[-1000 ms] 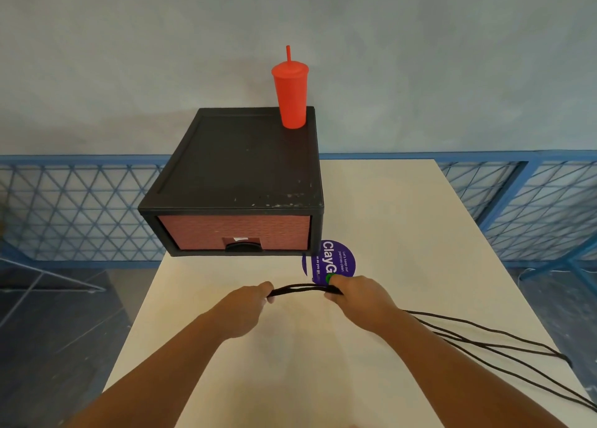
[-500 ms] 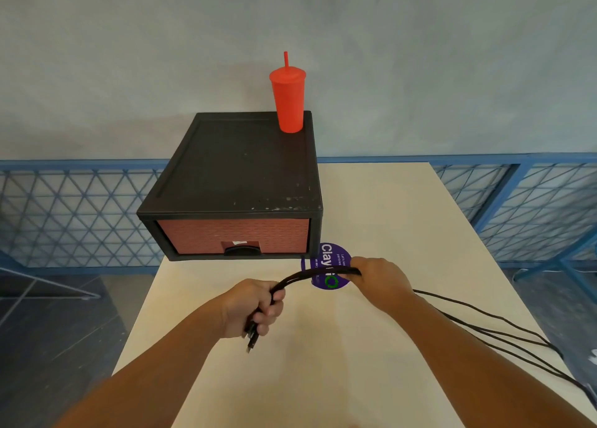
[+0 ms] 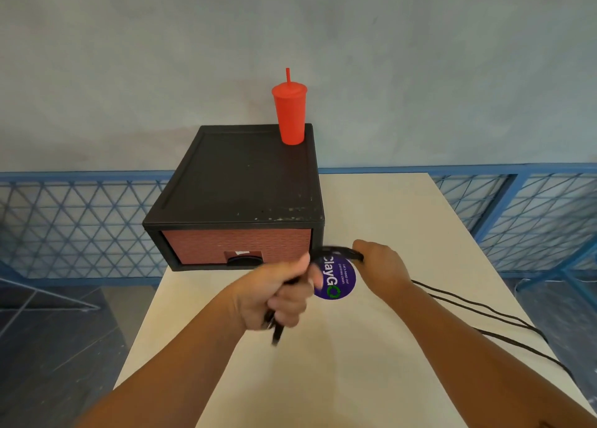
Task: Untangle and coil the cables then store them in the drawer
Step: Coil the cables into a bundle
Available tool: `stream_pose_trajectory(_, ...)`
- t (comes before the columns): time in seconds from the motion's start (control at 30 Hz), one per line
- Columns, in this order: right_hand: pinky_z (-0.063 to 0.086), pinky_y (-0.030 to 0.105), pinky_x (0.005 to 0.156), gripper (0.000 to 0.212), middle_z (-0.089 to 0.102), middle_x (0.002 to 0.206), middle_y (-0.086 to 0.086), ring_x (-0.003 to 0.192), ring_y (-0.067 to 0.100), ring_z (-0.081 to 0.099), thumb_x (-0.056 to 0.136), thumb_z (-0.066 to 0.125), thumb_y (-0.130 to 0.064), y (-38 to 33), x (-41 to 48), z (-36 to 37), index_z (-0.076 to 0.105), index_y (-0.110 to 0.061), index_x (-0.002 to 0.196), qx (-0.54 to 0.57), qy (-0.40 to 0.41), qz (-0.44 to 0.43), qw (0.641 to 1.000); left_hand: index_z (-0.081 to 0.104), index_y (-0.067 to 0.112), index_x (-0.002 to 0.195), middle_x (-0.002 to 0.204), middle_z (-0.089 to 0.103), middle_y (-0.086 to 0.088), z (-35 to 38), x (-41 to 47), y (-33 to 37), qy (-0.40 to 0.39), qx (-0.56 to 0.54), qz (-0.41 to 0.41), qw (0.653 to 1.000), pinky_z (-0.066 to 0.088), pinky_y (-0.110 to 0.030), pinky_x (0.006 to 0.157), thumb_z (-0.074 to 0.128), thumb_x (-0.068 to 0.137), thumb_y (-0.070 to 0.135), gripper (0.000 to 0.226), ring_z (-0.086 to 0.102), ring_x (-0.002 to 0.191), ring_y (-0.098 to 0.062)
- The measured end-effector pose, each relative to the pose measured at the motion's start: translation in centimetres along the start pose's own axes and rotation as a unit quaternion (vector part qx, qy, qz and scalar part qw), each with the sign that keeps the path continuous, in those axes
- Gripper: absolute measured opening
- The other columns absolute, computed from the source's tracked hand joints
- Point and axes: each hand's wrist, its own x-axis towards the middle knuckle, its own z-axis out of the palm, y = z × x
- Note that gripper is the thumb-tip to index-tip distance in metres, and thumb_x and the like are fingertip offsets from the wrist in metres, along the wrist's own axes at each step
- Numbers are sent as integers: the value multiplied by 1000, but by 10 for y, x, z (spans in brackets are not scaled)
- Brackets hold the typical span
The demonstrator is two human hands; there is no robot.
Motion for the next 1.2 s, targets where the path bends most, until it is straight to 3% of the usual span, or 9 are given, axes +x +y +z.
stream_pose_trajectory(0.17,48,29,68,28,66,98,9,91,27,63,94,44,-43,-22,-11,11,53,-17,100,78,-16,20,997,67,18,76,39,33,6,36,12,40,90,-164,251,950,37,-14,38,39,87,38,36,33,29,-2)
stream_pose_trajectory(0.37,42,32,70,32,64,107,13,99,31,59,97,38,-39,-40,-36,28,51,-16,115,53,-82,-15,995,53,22,77,49,43,9,40,4,72,201,-130,397,886,46,-31,76,33,98,34,32,46,48,-6)
stream_pose_trajectory(0.53,52,36,78,34,64,102,8,95,26,60,97,38,-39,-72,-57,27,49,-15,118,63,-142,-78,985,54,18,82,49,49,7,35,2,72,311,109,392,859,41,-36,91,31,101,23,30,63,65,-10)
stream_pose_trajectory(0.67,45,33,66,31,56,89,6,81,23,52,97,38,-39,-91,-66,10,50,-14,111,43,-161,-121,979,54,23,84,61,57,5,26,0,67,379,360,356,774,46,-15,75,31,101,21,29,66,78,-1)
stream_pose_trajectory(0.8,47,36,73,29,52,89,3,83,22,52,94,43,-42,-104,-68,-28,53,-16,103,9,-141,-176,974,56,24,80,69,66,8,17,-1,58,349,572,236,704,41,-20,71,37,98,21,27,59,76,5)
stream_pose_trajectory(0.87,44,33,71,28,56,90,2,81,19,51,94,46,-40,-108,-64,-49,57,-17,104,-7,-113,-208,972,57,20,76,67,65,7,10,-4,51,337,580,176,721,42,-24,72,40,97,24,28,59,67,0)
stream_pose_trajectory(1.0,49,29,78,21,67,102,-3,81,9,53,90,54,-38,-107,-54,-84,62,-28,107,-4,-74,-236,969,55,12,75,54,58,1,13,-10,40,277,491,114,818,46,-28,51,39,99,29,33,52,46,-12)
stream_pose_trajectory(1.13,49,31,68,24,63,83,-7,74,11,56,80,66,-40,-104,-44,-101,50,-27,92,77,-11,-233,969,56,12,69,37,37,5,24,-16,40,158,274,110,942,43,-28,58,33,89,53,51,31,33,-10)
stream_pose_trajectory(1.2,45,28,67,27,54,78,-12,72,6,51,78,67,-41,-104,-36,-102,51,-30,96,119,15,-247,961,58,11,67,36,31,8,29,-19,44,100,179,106,973,42,-26,53,33,79,66,61,27,30,-7)
